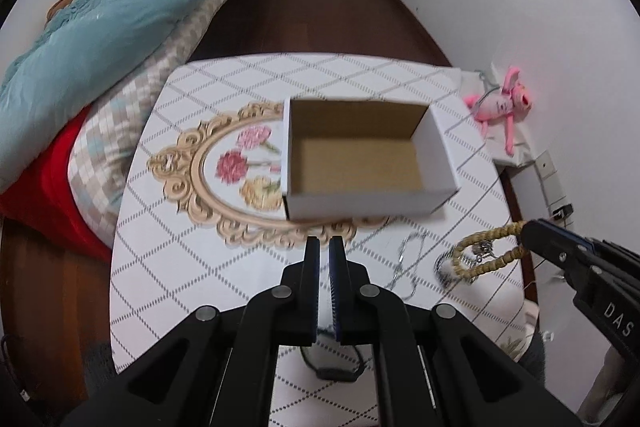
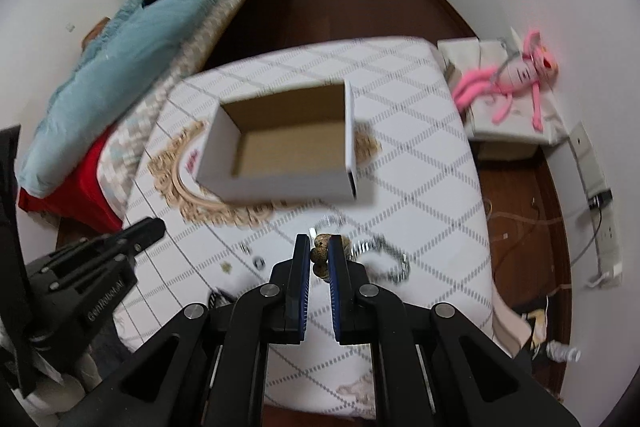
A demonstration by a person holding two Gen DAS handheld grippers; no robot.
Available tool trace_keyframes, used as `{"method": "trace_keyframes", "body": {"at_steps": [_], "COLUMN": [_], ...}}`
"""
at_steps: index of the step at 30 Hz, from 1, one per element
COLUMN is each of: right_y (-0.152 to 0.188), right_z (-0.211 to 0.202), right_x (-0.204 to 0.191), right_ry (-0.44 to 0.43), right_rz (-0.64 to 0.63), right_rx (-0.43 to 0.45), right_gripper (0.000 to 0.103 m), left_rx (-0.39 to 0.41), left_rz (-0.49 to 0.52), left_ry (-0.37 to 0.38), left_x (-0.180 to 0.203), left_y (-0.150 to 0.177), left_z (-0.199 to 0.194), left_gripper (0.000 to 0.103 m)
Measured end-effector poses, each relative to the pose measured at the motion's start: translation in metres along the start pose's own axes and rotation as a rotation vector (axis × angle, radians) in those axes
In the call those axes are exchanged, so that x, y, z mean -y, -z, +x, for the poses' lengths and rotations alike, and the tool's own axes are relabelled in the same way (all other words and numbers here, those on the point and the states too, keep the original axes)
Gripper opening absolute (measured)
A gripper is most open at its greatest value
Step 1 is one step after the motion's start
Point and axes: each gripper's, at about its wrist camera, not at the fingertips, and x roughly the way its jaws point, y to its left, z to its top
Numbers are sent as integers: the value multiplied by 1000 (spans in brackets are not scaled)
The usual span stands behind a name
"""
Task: Organize jewelry
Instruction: 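Carry the watch band and bead bracelet into the cardboard box and open both grippers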
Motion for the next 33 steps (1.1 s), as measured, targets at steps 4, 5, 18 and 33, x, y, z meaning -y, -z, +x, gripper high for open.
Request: {"method": "trace_keyframes", "body": {"at_steps": [4,5,18,33], "right_y": [-28,-33,15,73], "right_z": [-11,-14,19,58], "right_x": [-8,-11,-2,40], "right_ry": [-23,-26,-68,-8], "right_rz": [-20,-25,46,177], "right_rx": [44,54,-45,-146], "right_gripper": [9,9,9,9], "left_rx": [0,-11,-324,-311], "left_rz": [-2,-10,-232,-159], "left_ry": [57,78,158,85], "left_x": [-3,-5,-44,-27], "left_y": [-19,-20,77,100], "left_z": [-4,-4,66,103], "left_gripper": [3,4,54,3]}}
